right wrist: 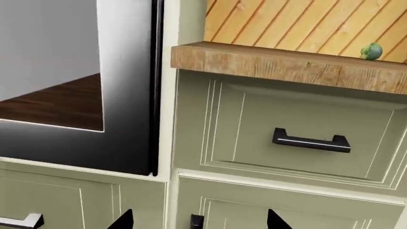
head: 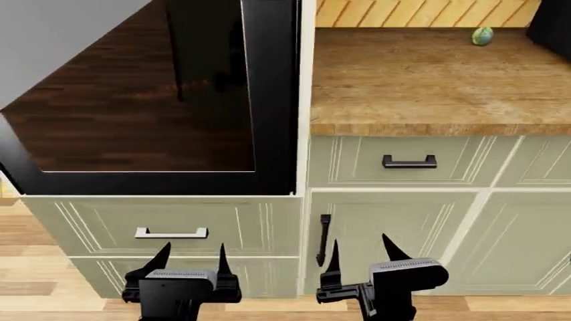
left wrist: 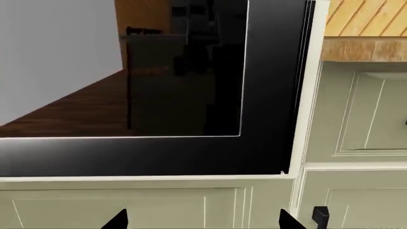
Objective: Open the oven door
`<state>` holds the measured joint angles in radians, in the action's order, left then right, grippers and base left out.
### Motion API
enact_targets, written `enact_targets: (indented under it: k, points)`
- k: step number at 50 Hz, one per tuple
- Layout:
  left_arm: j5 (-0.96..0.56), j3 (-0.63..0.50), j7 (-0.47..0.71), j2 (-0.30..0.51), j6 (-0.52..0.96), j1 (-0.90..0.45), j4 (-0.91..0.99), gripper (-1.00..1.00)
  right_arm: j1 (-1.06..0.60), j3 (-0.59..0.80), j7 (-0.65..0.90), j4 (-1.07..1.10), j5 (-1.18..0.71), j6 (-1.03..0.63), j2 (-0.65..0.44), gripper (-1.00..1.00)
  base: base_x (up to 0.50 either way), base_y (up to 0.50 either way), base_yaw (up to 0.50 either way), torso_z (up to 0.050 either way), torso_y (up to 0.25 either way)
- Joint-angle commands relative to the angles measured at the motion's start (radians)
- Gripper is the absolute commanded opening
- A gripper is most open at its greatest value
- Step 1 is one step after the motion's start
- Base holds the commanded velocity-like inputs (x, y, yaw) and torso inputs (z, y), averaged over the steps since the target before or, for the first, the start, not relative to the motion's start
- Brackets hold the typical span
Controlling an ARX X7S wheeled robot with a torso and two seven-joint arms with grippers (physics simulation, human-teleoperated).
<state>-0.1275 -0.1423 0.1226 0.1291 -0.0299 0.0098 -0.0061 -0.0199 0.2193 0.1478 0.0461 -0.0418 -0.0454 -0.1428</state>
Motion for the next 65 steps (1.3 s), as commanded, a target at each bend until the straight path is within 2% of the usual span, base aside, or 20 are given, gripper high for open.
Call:
enact_targets:
  k: [1, 65]
  points:
    - [-0.008, -0.011, 0.007, 0.007, -0.003, -0.002, -0.006, 1.00, -0.003, 0.008, 0.009, -0.004, -0.007, 0.002, -0.007, 1.00, 0.00, 0.50, 0.00, 0.000, 0.000]
    - [-0.042, -0.057, 0.049, 0.034, -0.016, -0.013, -0.013, 1.00, -0.018, 0.035, 0.047, 0.005, -0.043, -0.003, -0.043, 1.00, 0.00, 0.50, 0.00, 0.000, 0.000]
